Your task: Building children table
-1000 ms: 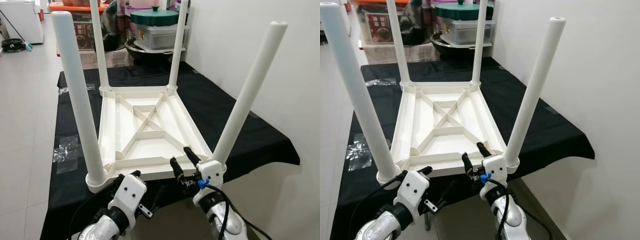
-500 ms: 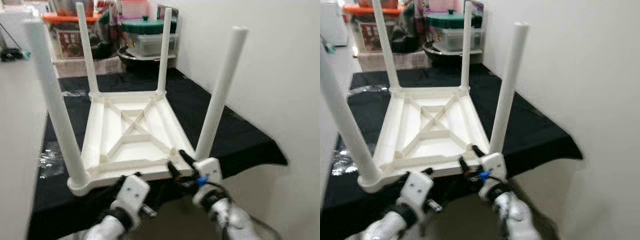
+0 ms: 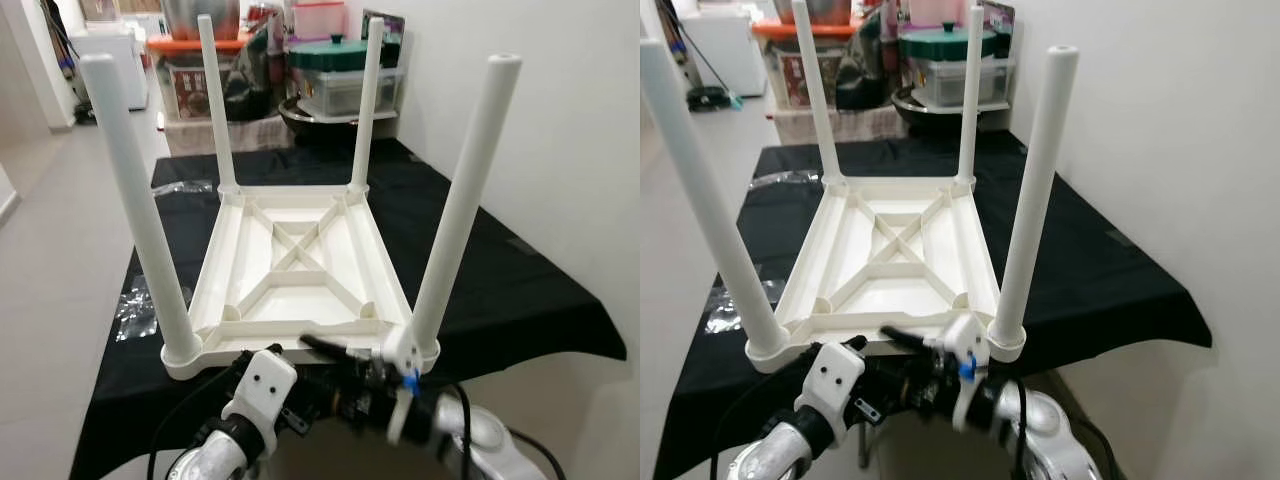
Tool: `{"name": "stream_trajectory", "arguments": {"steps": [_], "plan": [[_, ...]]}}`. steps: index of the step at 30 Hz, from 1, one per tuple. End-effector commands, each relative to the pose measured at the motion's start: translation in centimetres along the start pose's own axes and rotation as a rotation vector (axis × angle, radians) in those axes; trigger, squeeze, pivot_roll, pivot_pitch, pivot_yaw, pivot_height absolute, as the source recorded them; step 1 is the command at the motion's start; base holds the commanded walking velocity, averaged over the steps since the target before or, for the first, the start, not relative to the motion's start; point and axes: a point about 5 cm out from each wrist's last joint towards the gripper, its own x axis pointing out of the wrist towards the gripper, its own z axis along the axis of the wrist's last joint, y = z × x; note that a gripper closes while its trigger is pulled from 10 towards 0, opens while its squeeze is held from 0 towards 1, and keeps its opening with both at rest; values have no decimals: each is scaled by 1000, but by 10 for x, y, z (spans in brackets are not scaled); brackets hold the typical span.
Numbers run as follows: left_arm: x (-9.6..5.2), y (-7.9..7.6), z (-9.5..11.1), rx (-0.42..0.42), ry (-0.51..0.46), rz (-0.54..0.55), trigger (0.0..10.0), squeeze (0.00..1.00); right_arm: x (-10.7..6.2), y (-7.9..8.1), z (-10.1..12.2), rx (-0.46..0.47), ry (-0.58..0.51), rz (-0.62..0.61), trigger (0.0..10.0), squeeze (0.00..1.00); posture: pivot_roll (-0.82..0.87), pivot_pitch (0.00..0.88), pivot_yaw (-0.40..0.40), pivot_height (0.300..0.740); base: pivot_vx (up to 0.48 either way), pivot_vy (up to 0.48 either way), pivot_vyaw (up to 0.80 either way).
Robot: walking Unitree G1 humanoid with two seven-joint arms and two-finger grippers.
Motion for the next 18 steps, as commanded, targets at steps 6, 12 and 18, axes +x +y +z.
{"name": "stream_trajectory", "arguments": {"steps": [6, 12, 18], "plan": [[3, 1, -1, 8, 1, 2, 10000, 0, -11, -12, -5, 35, 20, -46, 10000, 0, 37, 5, -71, 740, 0, 0, 727], [3, 2, -1, 7, 3, 4, 10000, 0, -18, -7, -11, 116, 96, 65, 10000, 0, 36, 4, -71, 740, 0, 0, 0], [3, 2, -3, 5, 13, 5, 10000, 0, -75, -34, -21, 196, 325, 225, 10000, 0, 28, 4, -65, 740, 0, 0, 0]]}}
